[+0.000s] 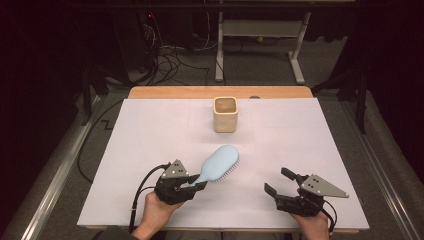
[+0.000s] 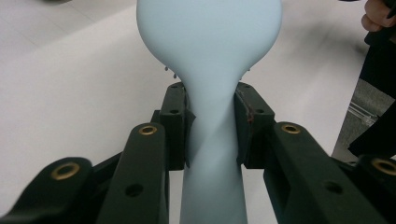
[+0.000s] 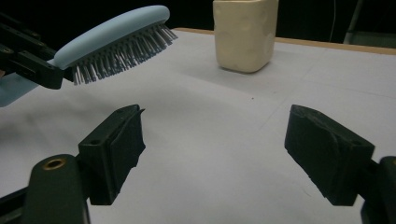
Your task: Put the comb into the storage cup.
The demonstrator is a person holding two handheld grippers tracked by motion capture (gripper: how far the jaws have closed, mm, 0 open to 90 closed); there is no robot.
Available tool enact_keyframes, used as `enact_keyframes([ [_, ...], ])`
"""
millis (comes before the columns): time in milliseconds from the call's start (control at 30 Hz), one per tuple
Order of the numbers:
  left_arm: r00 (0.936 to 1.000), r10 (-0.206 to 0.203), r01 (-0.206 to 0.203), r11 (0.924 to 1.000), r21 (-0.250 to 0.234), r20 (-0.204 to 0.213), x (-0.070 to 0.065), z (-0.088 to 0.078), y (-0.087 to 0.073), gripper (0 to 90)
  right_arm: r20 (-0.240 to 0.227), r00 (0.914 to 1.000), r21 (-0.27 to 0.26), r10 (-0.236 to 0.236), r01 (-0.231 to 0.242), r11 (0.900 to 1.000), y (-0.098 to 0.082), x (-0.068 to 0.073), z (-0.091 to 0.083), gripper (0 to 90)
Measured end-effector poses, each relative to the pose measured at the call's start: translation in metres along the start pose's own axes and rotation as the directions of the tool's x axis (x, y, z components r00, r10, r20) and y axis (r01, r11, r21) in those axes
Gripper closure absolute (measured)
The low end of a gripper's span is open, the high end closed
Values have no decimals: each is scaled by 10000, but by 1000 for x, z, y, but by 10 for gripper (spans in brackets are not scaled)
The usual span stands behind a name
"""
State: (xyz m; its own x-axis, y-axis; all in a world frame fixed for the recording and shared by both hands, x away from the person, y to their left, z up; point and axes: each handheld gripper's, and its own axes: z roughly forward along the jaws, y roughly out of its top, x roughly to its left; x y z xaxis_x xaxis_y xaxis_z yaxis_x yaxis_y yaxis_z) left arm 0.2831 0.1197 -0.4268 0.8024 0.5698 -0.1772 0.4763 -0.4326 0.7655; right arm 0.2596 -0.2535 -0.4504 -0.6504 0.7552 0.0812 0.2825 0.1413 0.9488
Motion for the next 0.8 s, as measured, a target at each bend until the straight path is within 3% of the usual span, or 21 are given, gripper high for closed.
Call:
enact_keyframes([
  [433, 9997, 167, -168, 9998, 48, 153, -3, 4, 2, 689, -619, 9980, 184, -142, 153, 9997, 4, 15, 21, 216],
  [800, 9995, 311, -311, 9995, 85, 66, -7, 9, 4, 689, -1530, 9882, 572, 49, 39, 9984, 8, 34, 43, 223],
])
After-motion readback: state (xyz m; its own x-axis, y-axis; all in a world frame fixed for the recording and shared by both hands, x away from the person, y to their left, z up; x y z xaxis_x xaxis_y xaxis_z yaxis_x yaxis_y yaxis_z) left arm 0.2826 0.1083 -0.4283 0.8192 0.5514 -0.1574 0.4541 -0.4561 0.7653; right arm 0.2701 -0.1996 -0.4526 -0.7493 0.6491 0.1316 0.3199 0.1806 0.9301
